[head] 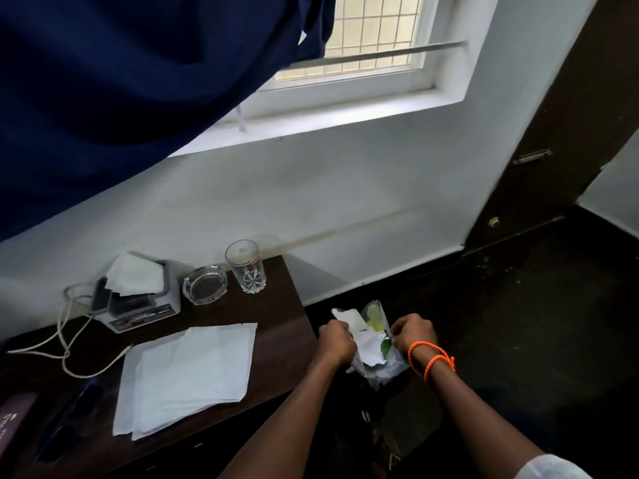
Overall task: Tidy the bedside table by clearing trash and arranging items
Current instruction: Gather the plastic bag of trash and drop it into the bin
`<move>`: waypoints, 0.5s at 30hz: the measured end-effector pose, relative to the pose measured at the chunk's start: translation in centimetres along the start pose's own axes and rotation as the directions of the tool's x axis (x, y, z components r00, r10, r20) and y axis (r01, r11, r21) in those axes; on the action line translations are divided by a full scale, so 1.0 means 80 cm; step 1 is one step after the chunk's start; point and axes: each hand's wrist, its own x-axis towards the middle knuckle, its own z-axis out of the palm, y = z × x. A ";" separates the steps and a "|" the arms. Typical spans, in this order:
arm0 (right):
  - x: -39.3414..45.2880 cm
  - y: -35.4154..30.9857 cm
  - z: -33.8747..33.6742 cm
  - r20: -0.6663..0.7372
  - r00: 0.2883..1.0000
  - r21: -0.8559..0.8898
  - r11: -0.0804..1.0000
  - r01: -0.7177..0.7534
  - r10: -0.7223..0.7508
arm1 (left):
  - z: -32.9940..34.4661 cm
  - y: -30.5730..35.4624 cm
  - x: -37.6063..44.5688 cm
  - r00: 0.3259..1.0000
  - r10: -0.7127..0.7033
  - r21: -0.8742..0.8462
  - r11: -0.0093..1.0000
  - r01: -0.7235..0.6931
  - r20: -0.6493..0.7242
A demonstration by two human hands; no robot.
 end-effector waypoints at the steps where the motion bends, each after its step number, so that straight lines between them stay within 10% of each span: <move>1: 0.003 0.000 0.002 0.008 1.000 -0.003 1.000 -0.002 0.002 | -0.002 0.002 0.002 1.000 -0.012 0.022 1.000 0.012 0.023; 15: -0.035 -0.062 0.004 0.003 0.993 0.059 0.991 0.118 -0.118 | -0.070 0.003 -0.034 0.946 0.165 -0.127 0.970 -0.207 -0.279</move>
